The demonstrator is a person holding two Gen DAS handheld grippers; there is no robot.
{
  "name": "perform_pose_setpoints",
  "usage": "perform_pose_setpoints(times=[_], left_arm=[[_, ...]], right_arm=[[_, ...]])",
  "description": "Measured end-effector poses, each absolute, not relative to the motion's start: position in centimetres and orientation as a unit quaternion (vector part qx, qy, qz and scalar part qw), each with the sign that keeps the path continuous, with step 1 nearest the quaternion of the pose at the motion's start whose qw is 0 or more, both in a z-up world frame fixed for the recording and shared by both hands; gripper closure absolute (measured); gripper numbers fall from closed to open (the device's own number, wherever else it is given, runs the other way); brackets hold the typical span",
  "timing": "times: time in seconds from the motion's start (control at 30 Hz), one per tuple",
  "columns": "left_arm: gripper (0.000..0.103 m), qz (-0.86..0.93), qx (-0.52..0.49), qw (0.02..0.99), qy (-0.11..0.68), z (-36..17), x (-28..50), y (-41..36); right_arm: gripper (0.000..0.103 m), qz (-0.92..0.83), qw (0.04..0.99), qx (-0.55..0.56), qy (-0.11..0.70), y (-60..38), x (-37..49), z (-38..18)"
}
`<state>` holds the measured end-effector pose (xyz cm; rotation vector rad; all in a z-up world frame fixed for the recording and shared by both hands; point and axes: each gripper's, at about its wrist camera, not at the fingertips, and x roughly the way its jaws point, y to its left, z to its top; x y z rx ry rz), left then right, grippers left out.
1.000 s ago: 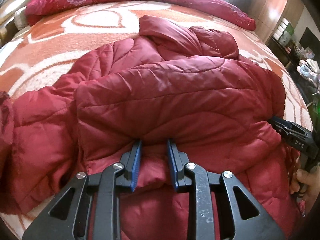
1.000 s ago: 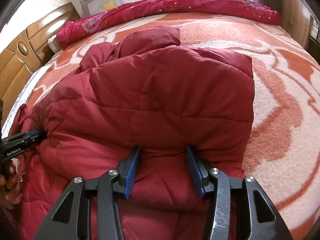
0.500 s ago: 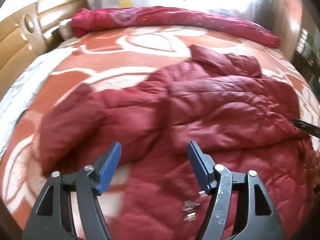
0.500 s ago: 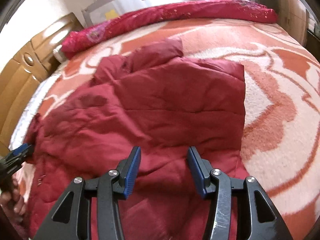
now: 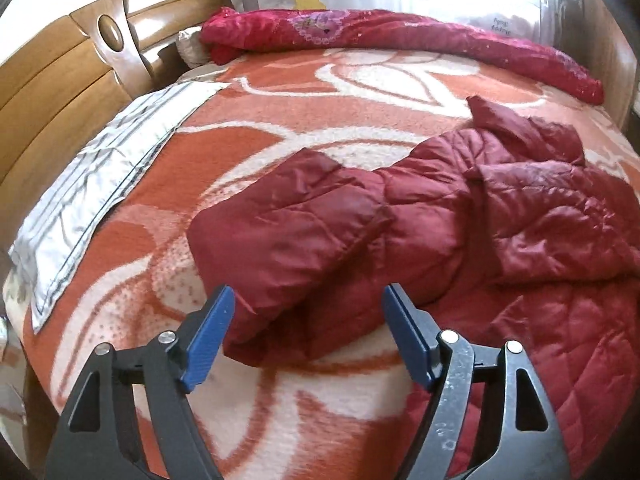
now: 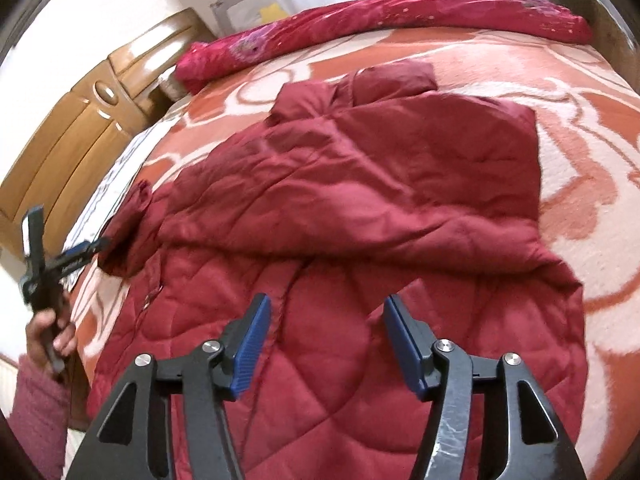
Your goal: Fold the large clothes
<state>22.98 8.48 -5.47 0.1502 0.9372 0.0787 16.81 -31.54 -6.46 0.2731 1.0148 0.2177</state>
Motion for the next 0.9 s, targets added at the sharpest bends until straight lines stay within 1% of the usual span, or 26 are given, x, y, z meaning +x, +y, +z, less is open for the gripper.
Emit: perform_pose_setpoints(times=[0.27, 0.4, 0.47, 0.5, 0.53, 0.57, 0.6, 0.7, 0.8, 0.9], left_arm=[[0.025, 0.049, 0.145, 0.872, 0.466, -7.9, 24.7, 7.6], [0.025, 0.062, 0.163, 0.862, 0.477, -9.6, 26.1, 7.6], [0.026, 0.066, 0.154, 0.861, 0.481, -10.0, 26.7, 8.1], [0.037, 0.058, 0.141, 0.863, 0.482, -9.9, 26.8, 8.4], [0.046, 0.046, 0.12, 0.866, 0.483, -9.7, 27.0, 8.8], [0.061, 0.034, 0.098, 0.867, 0.487, -9.5, 27.1, 9.3], [0.074, 0.03, 0.084, 0.868, 0.489, -9.4, 27.2, 9.6], [0.086, 0.03, 0.047, 0.873, 0.484, -8.6, 27.2, 10.1], [0.089, 0.017, 0.001, 0.88, 0.474, -7.5, 26.9, 10.6], [0.09, -0.014, -0.065, 0.886, 0.459, -6.0, 26.1, 11.0]], right_arm=[[0.043, 0.115, 0.856, 0.136, 0.486, -30.2, 15.6, -6.4], [0.043, 0.115, 0.853, 0.14, 0.49, -30.1, 15.4, -6.6], [0.043, 0.115, 0.852, 0.143, 0.49, -30.1, 15.2, -6.6], [0.043, 0.116, 0.852, 0.145, 0.489, -30.1, 15.2, -6.6], [0.043, 0.117, 0.852, 0.148, 0.488, -30.2, 15.1, -6.6], [0.043, 0.116, 0.853, 0.148, 0.488, -30.2, 15.1, -6.6], [0.043, 0.116, 0.853, 0.148, 0.487, -30.2, 15.0, -6.6], [0.043, 0.114, 0.857, 0.153, 0.479, -30.5, 15.0, -6.5], [0.043, 0.112, 0.859, 0.157, 0.474, -30.7, 15.0, -6.2], [0.043, 0.117, 0.86, 0.161, 0.469, -30.6, 15.1, -5.9]])
